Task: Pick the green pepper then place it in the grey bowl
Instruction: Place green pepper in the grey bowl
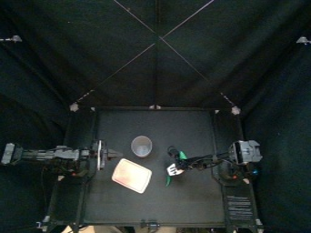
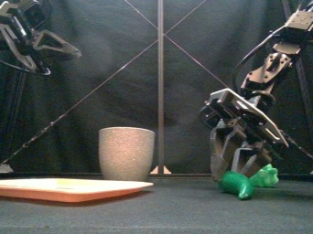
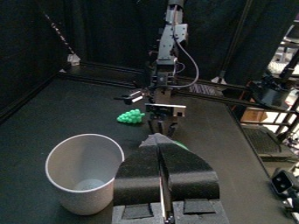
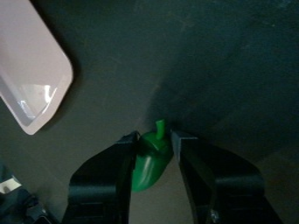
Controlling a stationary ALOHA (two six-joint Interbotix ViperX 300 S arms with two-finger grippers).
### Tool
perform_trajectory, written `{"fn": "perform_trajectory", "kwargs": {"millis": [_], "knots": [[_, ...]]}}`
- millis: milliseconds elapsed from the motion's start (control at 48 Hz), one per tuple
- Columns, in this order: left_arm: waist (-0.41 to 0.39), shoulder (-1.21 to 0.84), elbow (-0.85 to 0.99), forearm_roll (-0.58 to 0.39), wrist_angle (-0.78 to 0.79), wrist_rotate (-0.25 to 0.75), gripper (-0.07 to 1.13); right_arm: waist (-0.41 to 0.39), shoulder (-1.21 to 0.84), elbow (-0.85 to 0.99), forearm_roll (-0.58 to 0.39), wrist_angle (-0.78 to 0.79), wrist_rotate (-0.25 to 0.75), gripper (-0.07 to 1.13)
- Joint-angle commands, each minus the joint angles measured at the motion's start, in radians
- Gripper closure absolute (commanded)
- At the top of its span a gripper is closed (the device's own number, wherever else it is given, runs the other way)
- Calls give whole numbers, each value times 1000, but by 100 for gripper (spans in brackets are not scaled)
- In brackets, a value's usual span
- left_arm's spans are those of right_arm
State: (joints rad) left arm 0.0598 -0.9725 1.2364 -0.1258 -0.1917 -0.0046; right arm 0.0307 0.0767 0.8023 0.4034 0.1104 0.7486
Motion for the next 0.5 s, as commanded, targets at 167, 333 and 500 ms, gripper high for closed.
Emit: {"fn": "perform_trajectory", "kwargs": {"millis": [167,333,500], "knots": [[2,2,-17,0,-2,3,97,14,-5,-43,-11,3,-3,37],[2,2,-17,2,0,3,97,8,-40,-84,-72,11,-3,37],[2,2,-17,2,0,3,97,-8,-104,-124,-141,15,-3,37]]}}
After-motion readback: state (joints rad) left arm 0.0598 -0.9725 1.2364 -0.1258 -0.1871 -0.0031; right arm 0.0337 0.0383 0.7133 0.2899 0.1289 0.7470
